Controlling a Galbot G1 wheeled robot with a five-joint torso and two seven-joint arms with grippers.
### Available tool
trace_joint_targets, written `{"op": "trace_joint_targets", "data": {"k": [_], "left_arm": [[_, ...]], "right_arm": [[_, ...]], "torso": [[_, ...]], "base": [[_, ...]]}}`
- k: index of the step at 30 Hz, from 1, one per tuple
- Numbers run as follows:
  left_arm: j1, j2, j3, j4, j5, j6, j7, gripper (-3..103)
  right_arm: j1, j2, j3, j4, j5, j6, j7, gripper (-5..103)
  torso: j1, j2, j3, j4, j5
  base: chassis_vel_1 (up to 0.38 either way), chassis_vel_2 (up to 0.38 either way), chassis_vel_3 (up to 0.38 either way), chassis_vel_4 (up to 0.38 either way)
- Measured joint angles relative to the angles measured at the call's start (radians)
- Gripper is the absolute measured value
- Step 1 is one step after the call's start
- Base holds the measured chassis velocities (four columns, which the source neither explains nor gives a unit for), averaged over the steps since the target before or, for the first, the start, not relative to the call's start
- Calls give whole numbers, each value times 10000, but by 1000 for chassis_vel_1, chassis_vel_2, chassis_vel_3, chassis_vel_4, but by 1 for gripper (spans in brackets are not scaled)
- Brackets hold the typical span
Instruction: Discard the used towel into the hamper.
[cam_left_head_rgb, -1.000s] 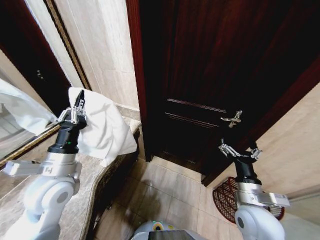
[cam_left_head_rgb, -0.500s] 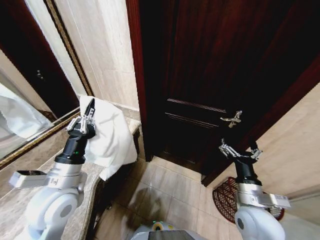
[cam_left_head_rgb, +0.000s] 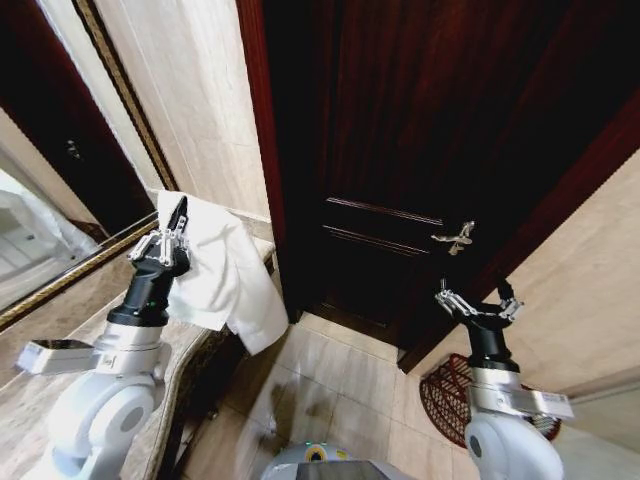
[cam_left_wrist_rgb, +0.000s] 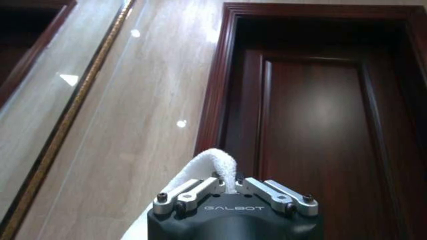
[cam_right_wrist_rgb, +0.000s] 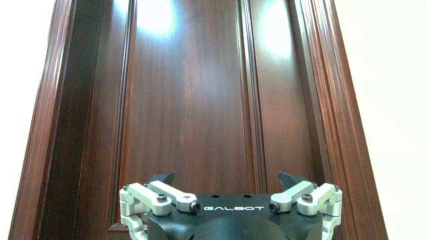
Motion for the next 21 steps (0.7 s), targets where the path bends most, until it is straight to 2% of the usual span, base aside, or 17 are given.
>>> {"op": "trace_joint_targets", "data": {"k": [9,16,21], "left_arm": [[115,185,261,9,86,87,254,2],[263,514,558,16,64,126,715,2],[177,621,535,17,-82,130,736,2]], "right_arm": [[-41,-6,21,67,-133,-83,155,100],[18,-43,-14,101,-155,-256,144,100],[44,-46,-5,62,-130,-255,224,100]], "torso": [[-1,0,0,-1,3],[-1,0,0,0,3],[-1,0,0,-1,3]], "base": [[-34,-36,-28,-23],[-84,-79,-72,-79],[-92,-104,-109,-104]]}}
